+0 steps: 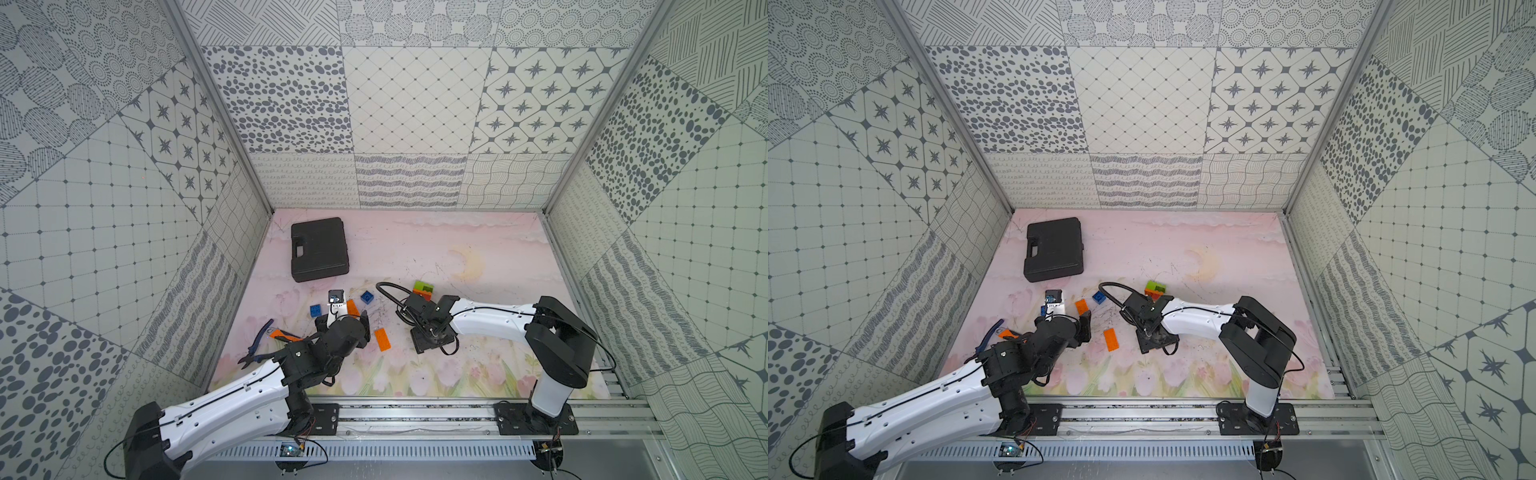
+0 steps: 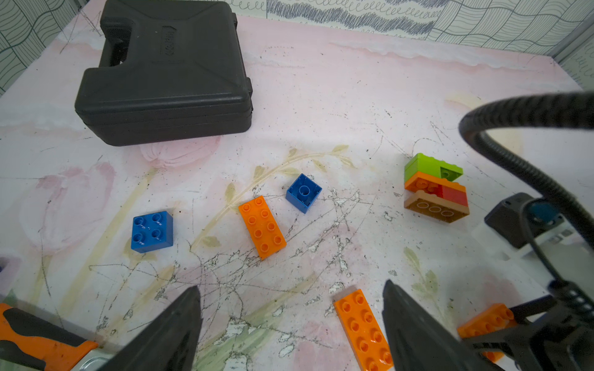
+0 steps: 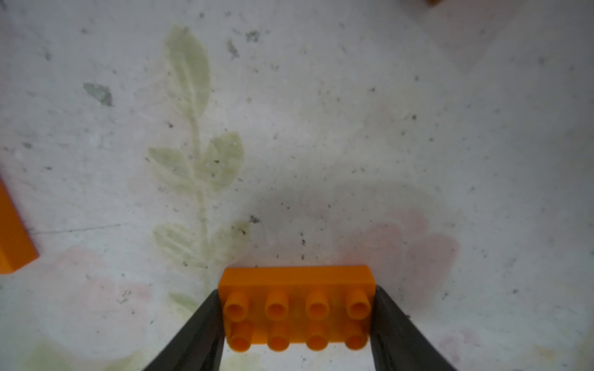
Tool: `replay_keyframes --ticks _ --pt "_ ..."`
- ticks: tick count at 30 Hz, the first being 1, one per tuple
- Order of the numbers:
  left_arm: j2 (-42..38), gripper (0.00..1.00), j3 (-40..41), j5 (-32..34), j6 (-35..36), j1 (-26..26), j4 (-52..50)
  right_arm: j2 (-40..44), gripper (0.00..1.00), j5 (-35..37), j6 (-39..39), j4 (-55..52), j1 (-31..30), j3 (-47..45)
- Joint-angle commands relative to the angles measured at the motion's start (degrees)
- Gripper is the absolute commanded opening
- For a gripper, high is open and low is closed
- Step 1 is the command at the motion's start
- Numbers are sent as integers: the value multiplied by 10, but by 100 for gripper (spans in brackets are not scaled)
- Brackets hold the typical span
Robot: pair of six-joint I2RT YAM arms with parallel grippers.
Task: Assemble the number 5 with lego
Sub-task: Adjust the lego brick at the center of the board.
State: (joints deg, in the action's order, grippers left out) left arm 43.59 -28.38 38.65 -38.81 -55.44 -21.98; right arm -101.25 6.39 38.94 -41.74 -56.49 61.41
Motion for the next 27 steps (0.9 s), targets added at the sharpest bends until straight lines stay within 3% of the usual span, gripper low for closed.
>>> replay_keyframes --ticks 1,4,11,27 --pt "17 91 -3 -4 -26 3 7 17 59 2 101 -10 3 7" --pt "32 92 -10 -6 -44 3 -1 17 59 0 161 6 2 13" --pt "60 93 -18 -6 -54 6 -8 -19 64 10 190 -17 -3 40" --pt "64 93 -13 -3 -50 9 -3 -50 70 10 141 -41 -3 63"
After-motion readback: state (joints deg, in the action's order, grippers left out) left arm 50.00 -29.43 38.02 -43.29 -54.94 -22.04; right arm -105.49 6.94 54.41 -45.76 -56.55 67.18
